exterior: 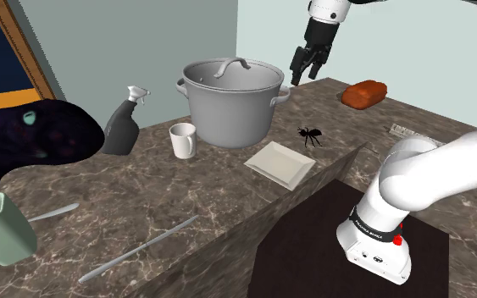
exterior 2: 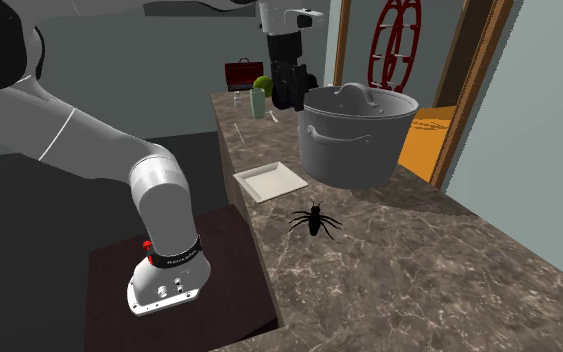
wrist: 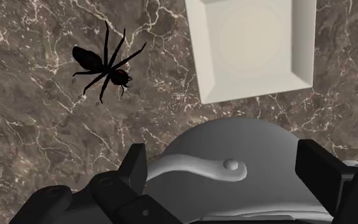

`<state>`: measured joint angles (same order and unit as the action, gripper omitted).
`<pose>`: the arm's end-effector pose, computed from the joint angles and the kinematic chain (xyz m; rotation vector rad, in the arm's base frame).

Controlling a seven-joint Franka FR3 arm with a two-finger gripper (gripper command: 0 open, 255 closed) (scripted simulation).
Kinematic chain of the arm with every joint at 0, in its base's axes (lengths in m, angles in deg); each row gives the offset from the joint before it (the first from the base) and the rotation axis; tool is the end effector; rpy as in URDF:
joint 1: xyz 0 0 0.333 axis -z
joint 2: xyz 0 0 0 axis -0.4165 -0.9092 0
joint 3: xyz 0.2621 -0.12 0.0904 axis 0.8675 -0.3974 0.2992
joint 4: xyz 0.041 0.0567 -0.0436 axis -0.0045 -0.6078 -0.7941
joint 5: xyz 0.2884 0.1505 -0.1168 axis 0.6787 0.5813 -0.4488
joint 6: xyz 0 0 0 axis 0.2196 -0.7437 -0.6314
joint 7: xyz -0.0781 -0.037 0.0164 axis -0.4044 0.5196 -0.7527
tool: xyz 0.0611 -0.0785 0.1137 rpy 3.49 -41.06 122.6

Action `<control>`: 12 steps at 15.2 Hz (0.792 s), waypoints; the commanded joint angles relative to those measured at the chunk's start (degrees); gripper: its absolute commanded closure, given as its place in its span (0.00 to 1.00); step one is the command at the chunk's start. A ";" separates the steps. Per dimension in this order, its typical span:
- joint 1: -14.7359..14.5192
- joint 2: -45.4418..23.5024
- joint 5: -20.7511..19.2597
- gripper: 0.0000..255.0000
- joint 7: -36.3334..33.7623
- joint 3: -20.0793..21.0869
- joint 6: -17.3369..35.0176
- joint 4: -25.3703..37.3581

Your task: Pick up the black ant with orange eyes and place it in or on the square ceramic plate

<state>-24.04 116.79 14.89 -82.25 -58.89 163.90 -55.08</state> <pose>0.2868 -0.0262 0.5626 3.1131 -0.1950 0.2004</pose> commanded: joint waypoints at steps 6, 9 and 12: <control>4.03 0.10 -3.44 0.00 -6.94 1.83 7.23 -8.80; 6.62 -0.49 -5.62 0.00 -11.35 2.84 11.51 -13.53; 9.38 -1.61 -7.94 0.00 -15.98 3.82 15.79 -17.84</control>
<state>-15.68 115.93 7.84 -96.61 -55.35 178.11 -71.78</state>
